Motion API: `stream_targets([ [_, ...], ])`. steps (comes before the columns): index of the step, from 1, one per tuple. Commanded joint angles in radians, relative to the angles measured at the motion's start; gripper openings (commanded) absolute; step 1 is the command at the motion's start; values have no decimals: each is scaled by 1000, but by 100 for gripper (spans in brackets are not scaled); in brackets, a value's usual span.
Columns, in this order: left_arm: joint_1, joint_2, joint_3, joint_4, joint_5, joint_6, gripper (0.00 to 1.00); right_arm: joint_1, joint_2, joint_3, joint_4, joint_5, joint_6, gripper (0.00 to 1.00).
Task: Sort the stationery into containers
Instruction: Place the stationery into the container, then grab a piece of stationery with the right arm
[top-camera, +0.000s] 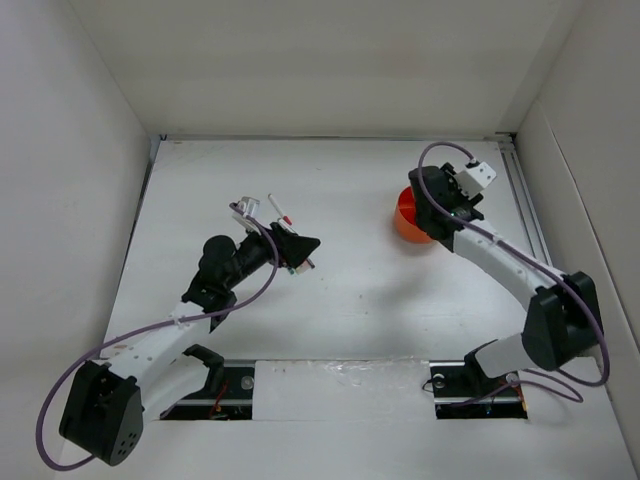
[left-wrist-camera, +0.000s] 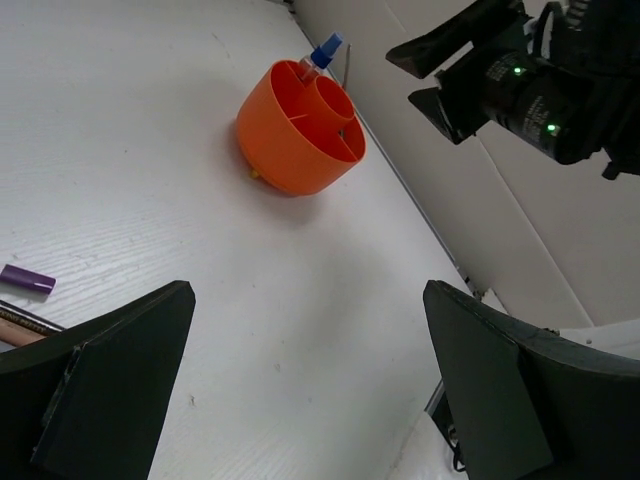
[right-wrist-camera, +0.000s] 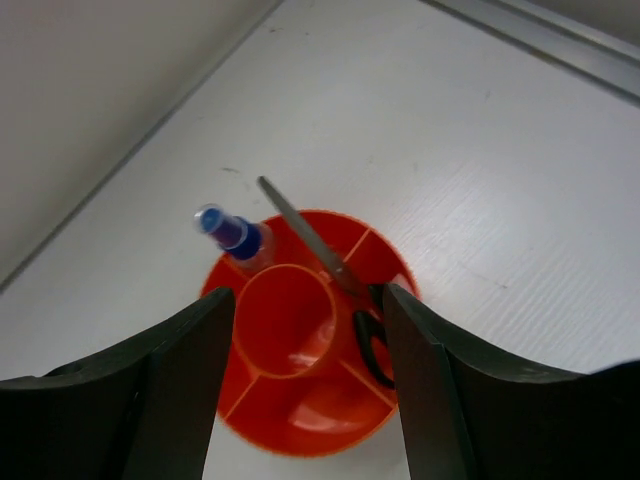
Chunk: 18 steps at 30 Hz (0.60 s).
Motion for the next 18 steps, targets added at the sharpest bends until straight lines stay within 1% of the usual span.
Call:
stream_targets([
  [1, -2, -55, -1, 17, -37, -4, 100, 3, -105, 44, 29, -200, -71, 67],
  [2, -2, -76, -1, 4, -49, -4, 100, 14, -105, 43, 29, -239, -71, 64],
  [3, -2, -87, -11, -7, -82, -4, 100, 14, -120, 43, 29, -336, -80, 49],
  [4, -2, -99, -11, -18, -99, -4, 100, 14, -120, 33, 49, -392, -80, 40],
  [5, -2, -127, -11, -36, -116, -4, 100, 29, -131, 24, 69, -444, -89, 29],
  [6, -2, -142, -20, -47, -153, -4, 100, 29, -131, 13, 89, -496, -89, 9],
  [7, -2, -158, -20, -59, -171, -4, 100, 60, -131, 4, 127, -589, -89, 3],
  [8, -2, -173, -20, -70, -191, -4, 100, 74, -116, -6, 139, -622, -89, 0],
  [9, -2, -208, -20, -97, -233, -4, 100, 91, -99, -6, 149, -663, -89, 0],
  [11, -2, -242, -29, -125, -277, -4, 100, 150, -56, 23, 149, -678, -89, 0],
  [13, -2, -293, -29, -165, -337, -4, 100, 196, 27, 56, 149, -678, -89, 0],
  [14, -2, -308, -29, -177, -354, -4, 100, 235, 59, 77, 149, -678, -89, 0],
  [15, -2, -322, -29, -188, -368, -4, 100, 255, 123, 129, 140, -678, -100, 0],
  [17, -2, -360, -29, -202, -400, -4, 100, 290, 189, 183, 139, -678, -140, 0],
  [18, -2, -369, -40, -202, -400, -4, 100, 314, 225, 239, 139, -678, -155, 0],
])
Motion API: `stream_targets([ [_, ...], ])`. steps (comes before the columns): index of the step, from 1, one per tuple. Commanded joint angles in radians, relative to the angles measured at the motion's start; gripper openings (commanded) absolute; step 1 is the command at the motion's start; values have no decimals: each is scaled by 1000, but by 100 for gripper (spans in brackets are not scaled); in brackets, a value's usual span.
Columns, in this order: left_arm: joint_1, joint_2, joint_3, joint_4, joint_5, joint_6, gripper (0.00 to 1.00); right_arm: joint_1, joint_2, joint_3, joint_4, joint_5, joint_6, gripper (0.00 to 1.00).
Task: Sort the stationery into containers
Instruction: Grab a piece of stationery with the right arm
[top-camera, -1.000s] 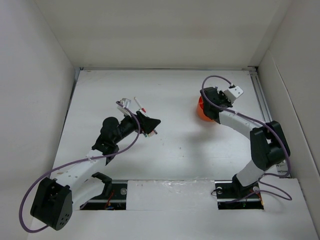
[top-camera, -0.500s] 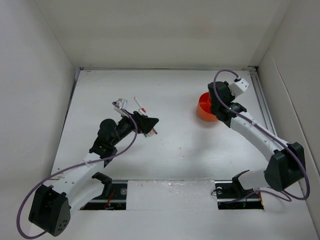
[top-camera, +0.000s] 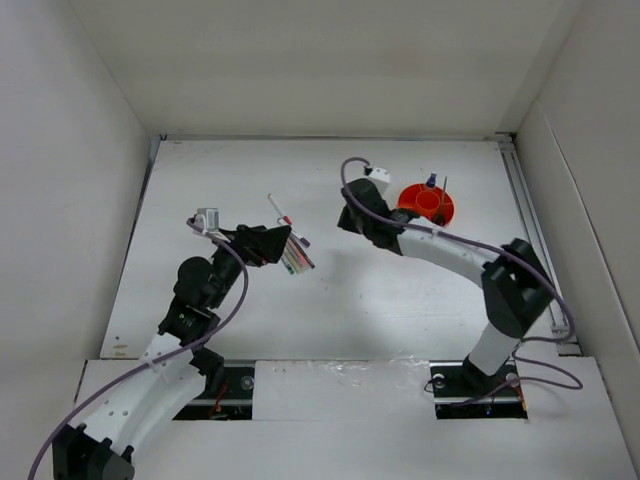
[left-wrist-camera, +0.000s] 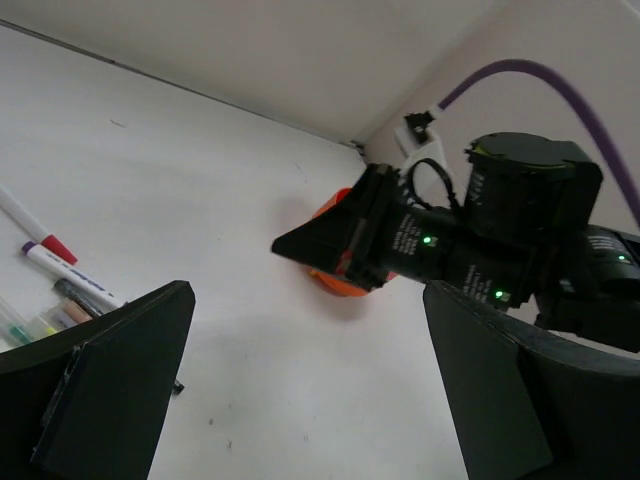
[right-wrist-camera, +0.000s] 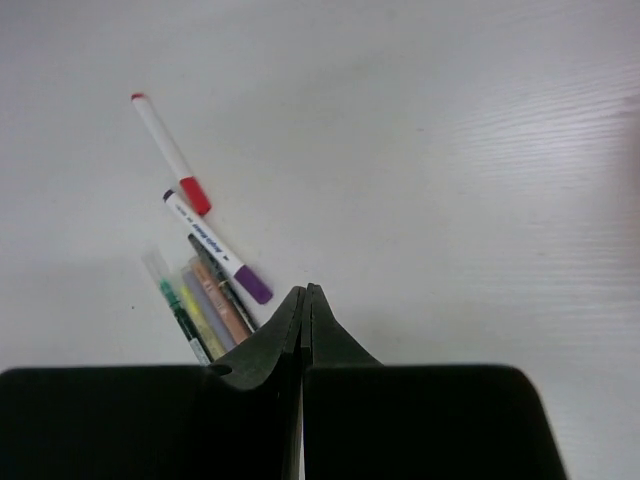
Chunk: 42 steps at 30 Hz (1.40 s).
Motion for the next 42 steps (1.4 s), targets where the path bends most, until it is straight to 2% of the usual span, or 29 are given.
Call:
stream_targets([
  [1, -2, -36, -17, -23, -85, -4, 100, 59, 124, 155, 19, -38, -64, 0],
  [6, -2, -88, -17, -57, -109, -4, 100, 71, 342, 388, -49, -87, -96, 0],
  [15, -2, -252, -38, -89, -138, -13, 100, 80, 724, 928, -236, -105, -139, 0],
  [18, -2, -286, -38, -98, -148, -13, 100, 89, 839, 1107, -292, -141, -149, 21],
  [19, -2, -297, -47, -98, -148, -13, 100, 89, 864, 1146, -303, -141, -149, 36],
  [21, -2, -297, -47, -89, -148, -13, 100, 99, 927, 1241, -335, -150, -149, 47],
  [23, -2, -286, -47, -100, -148, -13, 100, 99, 953, 1274, -336, -150, -149, 56],
  [27, -2, -262, -38, -100, -136, -13, 100, 99, 976, 1283, -336, -150, -139, 58],
  [36, -2, -280, -38, -100, -136, -13, 100, 99, 976, 1185, -359, -150, -98, 40],
  [42, -2, -280, -38, -100, -136, -13, 100, 99, 944, 1133, -368, -119, -98, 39],
])
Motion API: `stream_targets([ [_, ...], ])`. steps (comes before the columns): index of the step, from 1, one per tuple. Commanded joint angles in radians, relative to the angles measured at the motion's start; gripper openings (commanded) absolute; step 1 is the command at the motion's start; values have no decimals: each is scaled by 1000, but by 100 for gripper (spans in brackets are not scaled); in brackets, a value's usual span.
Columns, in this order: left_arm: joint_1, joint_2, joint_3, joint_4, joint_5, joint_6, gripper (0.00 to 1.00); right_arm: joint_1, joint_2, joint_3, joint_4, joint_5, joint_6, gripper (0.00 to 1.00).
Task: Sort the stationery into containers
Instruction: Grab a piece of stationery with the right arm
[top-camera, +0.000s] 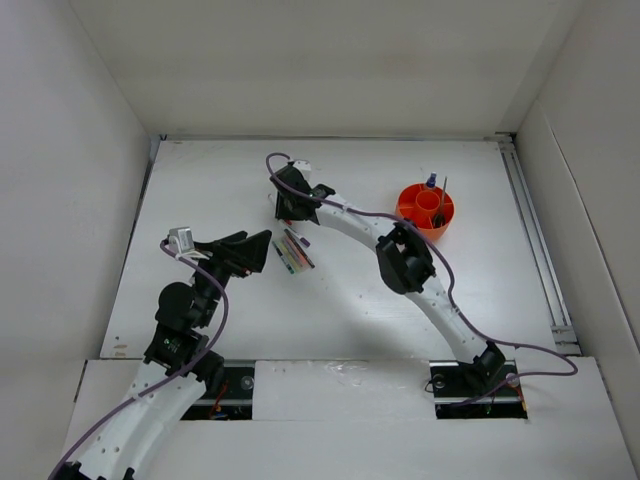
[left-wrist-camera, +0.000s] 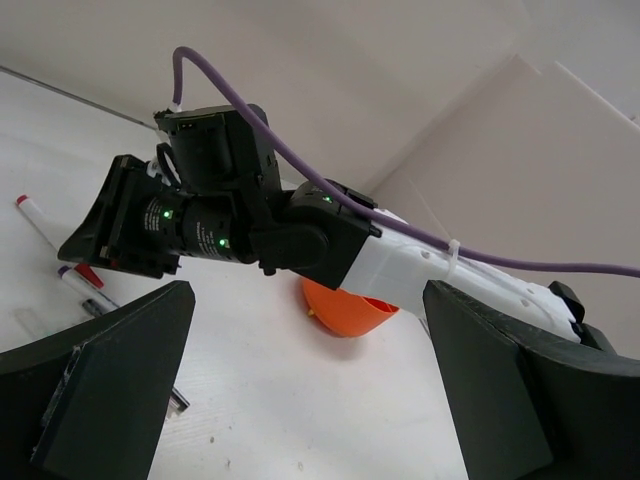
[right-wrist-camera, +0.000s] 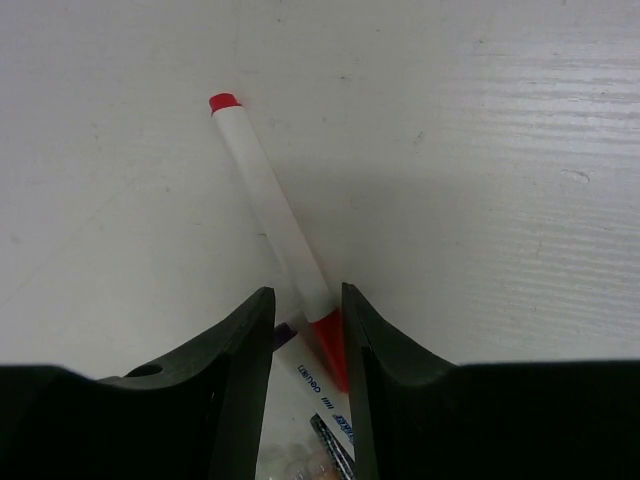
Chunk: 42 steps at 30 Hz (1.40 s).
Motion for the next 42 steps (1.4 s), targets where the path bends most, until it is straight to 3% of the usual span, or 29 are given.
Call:
stream_targets([
  [1, -2, -2, 2, 32, 13, -3, 100, 10, -23, -36, -28, 32, 7, 39],
  [4, -2, 7, 2, 32, 13, -3, 100, 10, -32, -46, -28, 41, 7, 33],
  [6, -2, 7, 2, 32, 13, -3, 100, 10, -32, -46, -39, 41, 16, 20],
  [12, -2, 7, 2, 42, 22, -3, 100, 1, -102, -154, -26, 100, 56, 0],
  [28, -2, 70, -8, 80, 62, -12, 100, -59, -518, -863, 190, 163, 97, 0],
  [31, -2, 90, -8, 101, 74, -12, 100, -68, -558, -876, 210, 154, 97, 0],
  [33, -2, 108, -8, 114, 83, -12, 100, -68, -570, -844, 210, 153, 87, 8],
  [34, -2, 108, -8, 114, 84, -12, 100, -68, -570, -821, 210, 143, 76, 18],
  [37, -2, 108, -8, 114, 84, -12, 100, -68, -517, -713, 210, 120, 50, 33],
  [42, -2, 97, -8, 94, 62, -12, 100, -49, -367, -445, 167, 74, 27, 45],
])
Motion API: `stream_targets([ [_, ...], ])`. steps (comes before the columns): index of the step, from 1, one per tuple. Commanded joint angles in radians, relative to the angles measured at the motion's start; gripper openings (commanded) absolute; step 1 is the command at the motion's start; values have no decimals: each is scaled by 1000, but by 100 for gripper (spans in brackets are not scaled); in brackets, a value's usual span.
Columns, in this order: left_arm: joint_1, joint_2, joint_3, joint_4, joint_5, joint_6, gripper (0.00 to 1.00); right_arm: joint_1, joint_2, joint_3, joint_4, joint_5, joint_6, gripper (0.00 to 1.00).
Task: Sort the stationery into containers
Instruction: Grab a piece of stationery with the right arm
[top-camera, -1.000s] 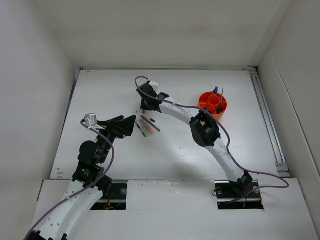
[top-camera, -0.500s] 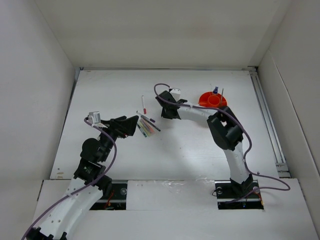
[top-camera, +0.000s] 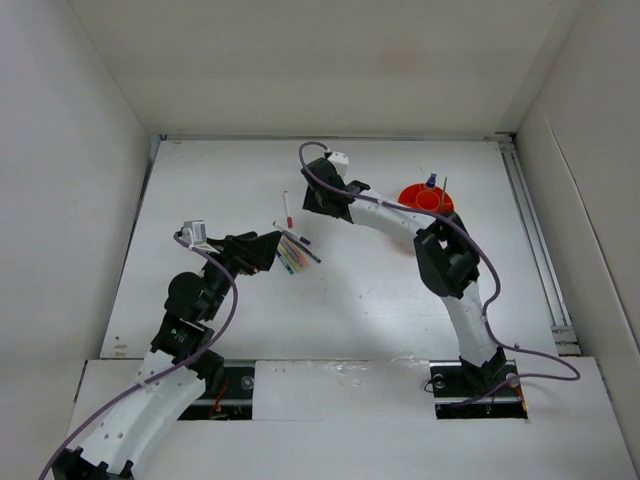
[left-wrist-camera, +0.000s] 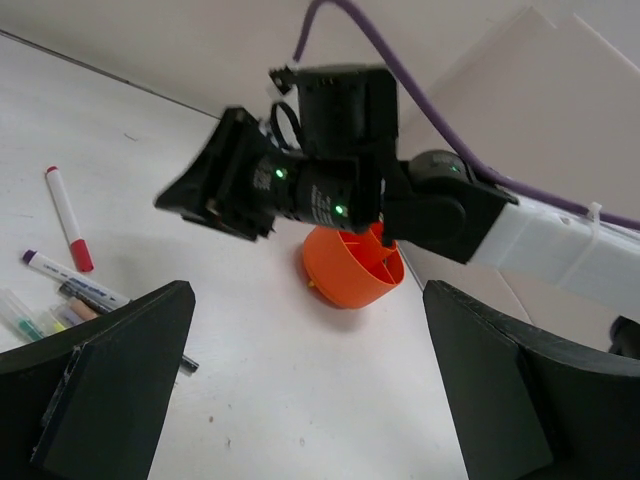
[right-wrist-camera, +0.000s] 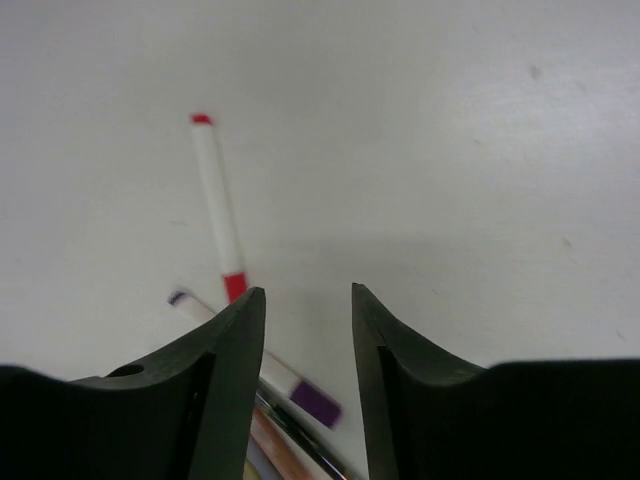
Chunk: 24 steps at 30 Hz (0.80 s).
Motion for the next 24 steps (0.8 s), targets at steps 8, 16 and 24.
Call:
stream_targets([
  [8, -2, -29, -1, 35, -2, -4, 100, 77, 374, 574, -197, -31, -116, 52],
  [16, -2, -29, -1, 35, -2, -4, 100, 77, 405, 574, -210, -31, -116, 41],
  [24, -2, -20, -1, 35, -2, -4, 100, 56, 304, 399, -187, 92, -96, 0],
])
